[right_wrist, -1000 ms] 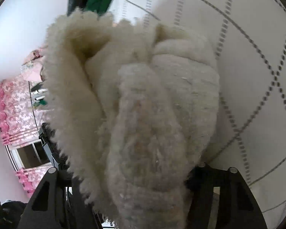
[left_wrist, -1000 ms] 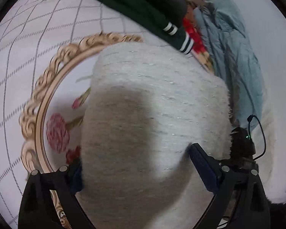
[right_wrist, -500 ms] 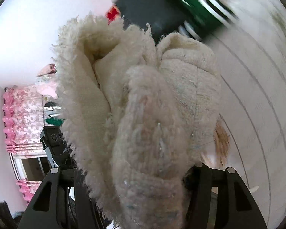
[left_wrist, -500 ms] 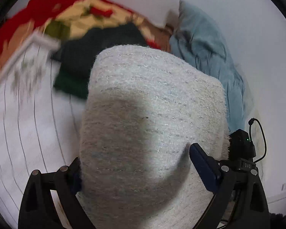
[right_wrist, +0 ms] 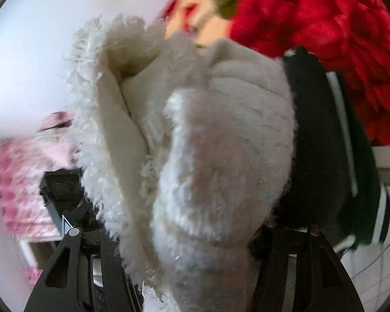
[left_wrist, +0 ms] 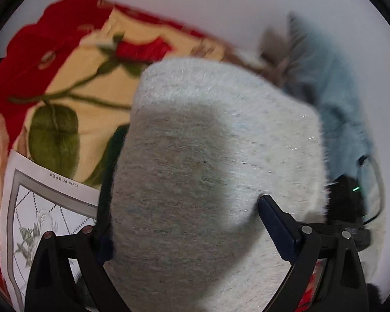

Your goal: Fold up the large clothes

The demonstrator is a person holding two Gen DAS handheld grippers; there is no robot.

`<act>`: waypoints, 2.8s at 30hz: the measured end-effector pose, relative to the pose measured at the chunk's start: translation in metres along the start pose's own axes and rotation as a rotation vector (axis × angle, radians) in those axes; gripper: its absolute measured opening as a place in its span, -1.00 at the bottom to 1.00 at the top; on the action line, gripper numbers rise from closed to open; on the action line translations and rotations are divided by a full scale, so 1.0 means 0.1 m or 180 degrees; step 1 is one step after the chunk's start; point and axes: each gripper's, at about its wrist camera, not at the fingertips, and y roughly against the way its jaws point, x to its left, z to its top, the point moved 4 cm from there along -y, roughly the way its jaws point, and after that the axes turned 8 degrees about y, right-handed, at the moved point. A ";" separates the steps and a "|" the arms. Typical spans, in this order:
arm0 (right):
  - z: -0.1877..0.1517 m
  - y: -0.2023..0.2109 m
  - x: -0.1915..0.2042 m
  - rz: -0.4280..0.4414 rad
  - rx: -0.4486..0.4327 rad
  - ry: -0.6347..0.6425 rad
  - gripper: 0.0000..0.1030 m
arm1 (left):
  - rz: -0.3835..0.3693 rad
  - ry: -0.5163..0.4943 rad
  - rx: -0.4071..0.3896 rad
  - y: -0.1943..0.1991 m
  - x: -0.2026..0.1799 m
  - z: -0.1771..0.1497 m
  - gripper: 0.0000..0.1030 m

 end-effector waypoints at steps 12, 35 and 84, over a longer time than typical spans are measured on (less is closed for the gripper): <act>-0.11 -0.02 0.33 -0.1319 -0.0023 0.0405 0.95 | 0.0428 -0.0101 -0.0165 0.24 0.01 -0.05 0.88; -3.39 1.94 2.58 -0.3485 -0.1402 0.1453 1.00 | 0.1366 -0.0470 -0.1256 3.06 -0.87 -1.89 0.98; -6.26 3.79 4.93 -0.3235 -0.2046 0.2188 1.00 | 0.1222 -0.0439 -0.1831 5.47 -1.63 -3.50 0.98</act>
